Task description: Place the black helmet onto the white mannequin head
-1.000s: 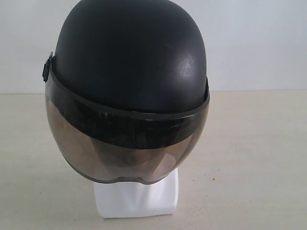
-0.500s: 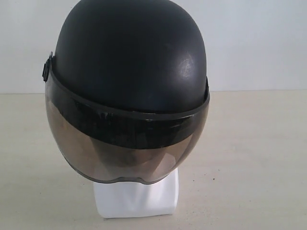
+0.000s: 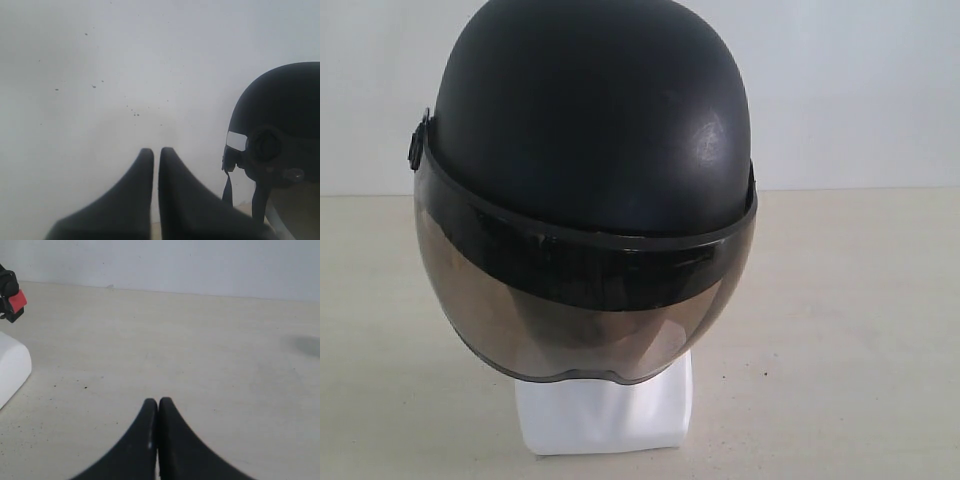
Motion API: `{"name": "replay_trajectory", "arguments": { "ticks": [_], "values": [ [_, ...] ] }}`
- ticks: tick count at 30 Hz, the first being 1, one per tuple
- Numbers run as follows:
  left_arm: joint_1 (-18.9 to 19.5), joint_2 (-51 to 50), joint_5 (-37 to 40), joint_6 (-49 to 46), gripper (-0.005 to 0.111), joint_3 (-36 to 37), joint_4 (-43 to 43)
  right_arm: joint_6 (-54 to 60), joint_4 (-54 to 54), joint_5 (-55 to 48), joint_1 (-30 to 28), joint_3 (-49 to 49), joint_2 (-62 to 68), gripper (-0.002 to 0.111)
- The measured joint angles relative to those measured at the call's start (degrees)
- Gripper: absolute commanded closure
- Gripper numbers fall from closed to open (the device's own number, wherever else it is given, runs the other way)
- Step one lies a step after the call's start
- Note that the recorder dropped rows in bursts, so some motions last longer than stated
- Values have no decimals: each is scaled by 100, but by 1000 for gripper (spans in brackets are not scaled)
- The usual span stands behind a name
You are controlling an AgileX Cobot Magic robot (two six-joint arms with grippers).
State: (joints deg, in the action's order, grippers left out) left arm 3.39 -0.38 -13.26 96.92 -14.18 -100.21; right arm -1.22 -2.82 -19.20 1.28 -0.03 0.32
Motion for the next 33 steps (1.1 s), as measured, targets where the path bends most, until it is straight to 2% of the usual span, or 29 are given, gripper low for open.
{"name": "replay_trajectory", "arguments": {
  "ticks": [16, 22, 33],
  "values": [
    [0, 0, 0, 4, 102, 0, 0, 166, 58, -13, 0, 0, 0, 108],
    [0, 0, 0, 4, 102, 0, 0, 166, 80, -13, -235, 0, 0, 108],
    [0, 0, 0, 4, 102, 0, 0, 166, 80, -13, -245, 0, 0, 108]
  ]
}}
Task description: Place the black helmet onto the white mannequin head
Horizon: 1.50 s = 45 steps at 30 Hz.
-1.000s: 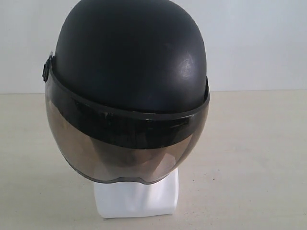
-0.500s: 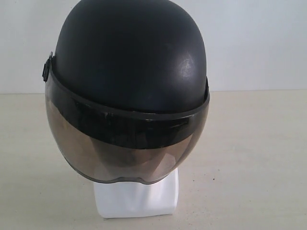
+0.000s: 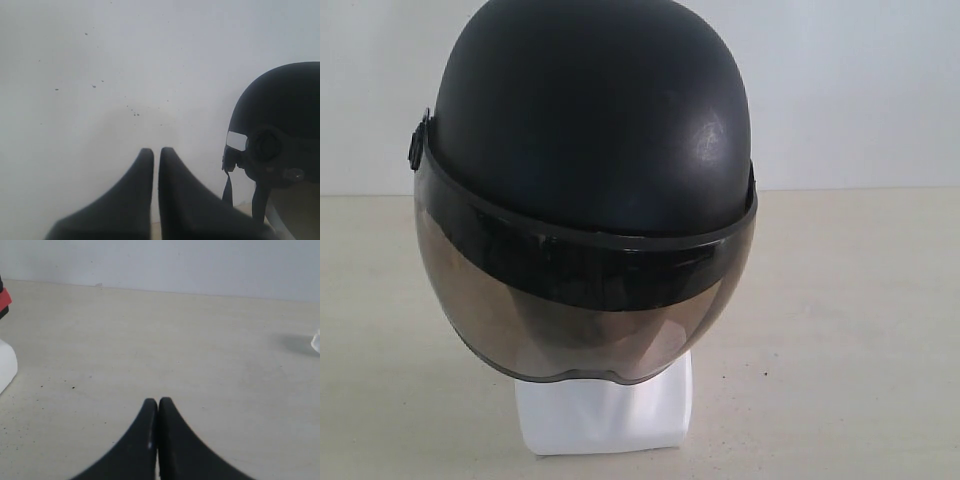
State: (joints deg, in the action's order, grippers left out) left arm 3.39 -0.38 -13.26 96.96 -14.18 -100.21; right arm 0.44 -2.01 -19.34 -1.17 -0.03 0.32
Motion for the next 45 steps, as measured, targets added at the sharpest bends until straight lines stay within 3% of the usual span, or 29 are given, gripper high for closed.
{"name": "replay_trajectory", "arguments": {
  "ticks": [22, 26, 29, 34, 39, 45],
  "values": [
    [0, 0, 21, -30, 102, 28, 0, -44, 0, 0, 0, 0, 0, 108],
    [-75, 0, 814, -767, 102, 208, 61, -44, 0, 0, 0, 0, 0, 108],
    [-304, 0, 1871, -1768, 102, 396, 770, -44, 0, 0, 0, 0, 0, 108],
    [-631, 0, 3348, -3506, 102, 576, 2884, -44, 0, 0, 0, 0, 0, 108],
    [-829, 0, 3437, -5286, 102, 667, 4754, -44, 0, 0, 0, 0, 0, 108],
    [-941, 0, 3022, -7516, 102, 977, 6758, -44, 0, 0, 0, 0, 0, 108]
  ]
}}
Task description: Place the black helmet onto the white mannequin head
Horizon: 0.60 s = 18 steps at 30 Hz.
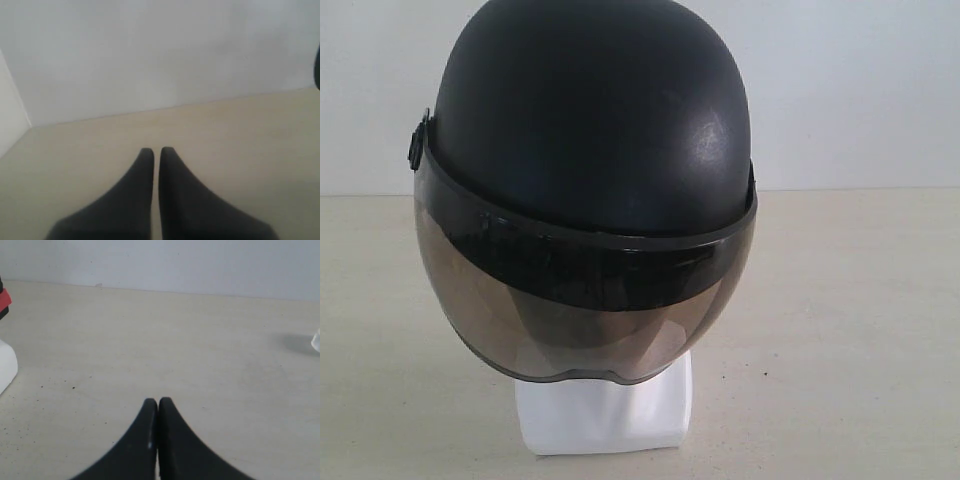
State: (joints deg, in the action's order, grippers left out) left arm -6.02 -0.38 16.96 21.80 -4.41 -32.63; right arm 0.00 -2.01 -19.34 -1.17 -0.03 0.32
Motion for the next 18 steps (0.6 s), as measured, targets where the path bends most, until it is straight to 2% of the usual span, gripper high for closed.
{"name": "replay_trajectory", "arguments": {
  "ticks": [5, 13, 18],
  "values": [
    [0, 0, -376, -855, 102, 357, 1018, 0, 0, 0, 0, 0, 0, 108],
    [-105, 0, -392, -1123, 102, 419, 1780, 0, 0, 0, 0, 0, 0, 108],
    [-206, 0, -382, -2094, 102, 419, 2354, 0, 0, 0, 0, 0, 0, 108]
  ]
}}
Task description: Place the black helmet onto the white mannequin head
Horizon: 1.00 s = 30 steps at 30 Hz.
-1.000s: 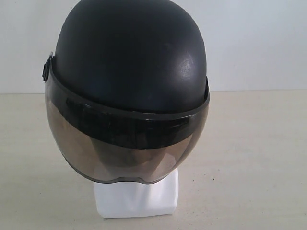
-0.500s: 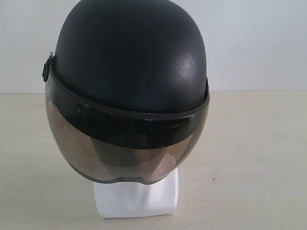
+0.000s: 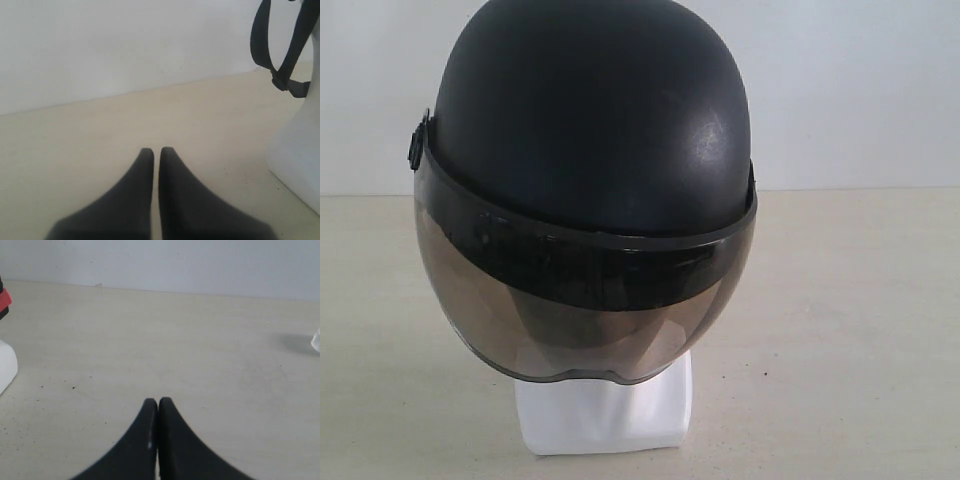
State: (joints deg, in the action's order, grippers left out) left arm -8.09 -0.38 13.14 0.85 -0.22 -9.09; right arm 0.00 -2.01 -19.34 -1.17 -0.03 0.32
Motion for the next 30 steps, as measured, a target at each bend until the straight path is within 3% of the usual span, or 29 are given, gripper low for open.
{"name": "replay_trajectory", "arguments": {
  "ticks": [10, 30],
  "values": [
    [0, 0, 59, -547, 102, 0, 909, 0, 0, 0, 0, 0, 0, 108],
    [0, 0, 383, -242, 102, 0, 952, 0, 0, 0, 0, 0, 0, 108]
  ]
}}
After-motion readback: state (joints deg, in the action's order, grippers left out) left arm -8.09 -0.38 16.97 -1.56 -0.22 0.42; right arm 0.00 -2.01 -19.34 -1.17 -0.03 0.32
